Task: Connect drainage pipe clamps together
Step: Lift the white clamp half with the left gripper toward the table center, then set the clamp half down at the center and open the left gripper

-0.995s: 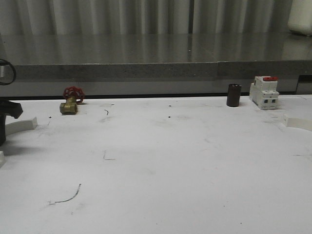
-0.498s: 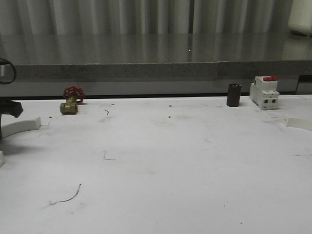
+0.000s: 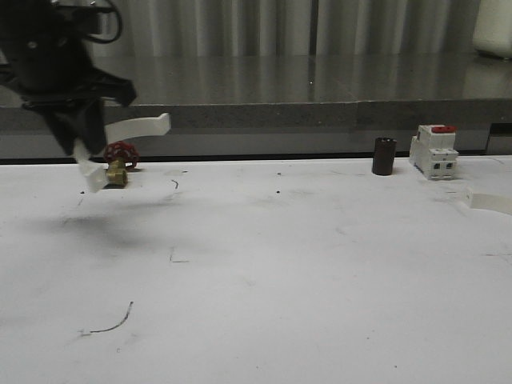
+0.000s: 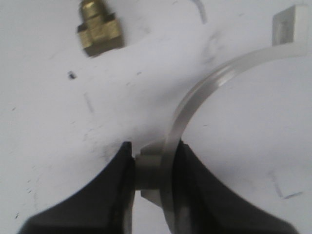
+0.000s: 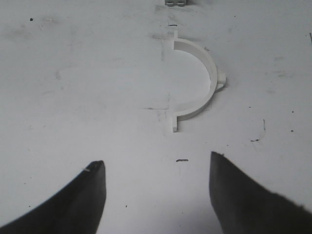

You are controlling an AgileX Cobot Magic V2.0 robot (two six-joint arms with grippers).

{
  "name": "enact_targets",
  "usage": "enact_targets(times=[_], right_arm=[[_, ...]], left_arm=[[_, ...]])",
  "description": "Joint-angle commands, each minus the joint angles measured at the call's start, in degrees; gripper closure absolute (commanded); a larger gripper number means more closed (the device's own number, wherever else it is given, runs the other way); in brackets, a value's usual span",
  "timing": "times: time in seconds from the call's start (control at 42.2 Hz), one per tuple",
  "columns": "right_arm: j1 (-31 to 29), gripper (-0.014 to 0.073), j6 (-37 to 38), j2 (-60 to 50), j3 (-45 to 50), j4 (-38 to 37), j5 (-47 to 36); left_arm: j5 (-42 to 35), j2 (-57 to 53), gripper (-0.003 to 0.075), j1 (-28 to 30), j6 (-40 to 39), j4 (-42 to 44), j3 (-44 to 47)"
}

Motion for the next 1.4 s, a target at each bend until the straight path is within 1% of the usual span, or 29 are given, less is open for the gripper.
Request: enact_targets(times=[0.0,0.047,0.166,0.403,0.45,0.569,0.687,0.758,1.019,1.161,1.375], right_arm=[[-0.3,0.0106,-0.4,-0.1,-1.8,-0.3,-3.3],[-0.3,0.0106,-0.4,-0.1,-1.8,-0.3,-3.3],[-0.3,0.0106,-0.4,-0.1,-1.8,-0.3,-3.3],[-0.3,0.0106,-0.4,-0.1,-1.8,-0.3,-3.3],[-0.3,0.0106,-0.4,-0.1,-1.8,-0.3,-3.3],[-0.3,0.0106,-0.4,-0.1,-1.8,-0.3,-3.3],[-0.3,0.0106,-0.4,-0.1,-1.8,-0.3,-3.3],[-0.3,0.0106,-0.4,-0.1,-1.8,-0.3,-3.3],[-0.3,0.0106,-0.4,-0.1,-1.8,-0.3,-3.3],[-0.3,0.0106,-0.4,-0.1,-1.8,-0.3,-3.3],[-0.3,0.0106,-0.4,-0.1,-1.8,-0.3,-3.3]], left_arm=[[0.9,-3.0,0.0714,-4.4,-1.9,0.1,-4.3],[1.2,-2.6,0.0714,-5.8,-4.0,1.5,-5.0],[1.2,-0.4,0.0711,-9.5,-13.7,3.9,-7.2],[2.7,6.6,0.0711,-15.2,-23.9,4.2,-11.0],[2.7,8.1,0.0711,-16.4,-27.4,5.8,-11.5],[1.9,10.9,0.0710,-18.0,-33.7,7.7,-12.5],[2.0,13.1,0.0710,-19.0,-38.0,6.8,-14.1],[1.9,13.9,0.0710,-19.4,-39.3,6.2,-14.5],[3.4,15.3,0.0710,-19.6,-39.8,5.1,-14.8],[4.0,16.4,0.0710,-19.6,-41.6,2.6,-14.8],[3.9,16.7,0.0709,-19.6,-42.8,2.6,-14.8]])
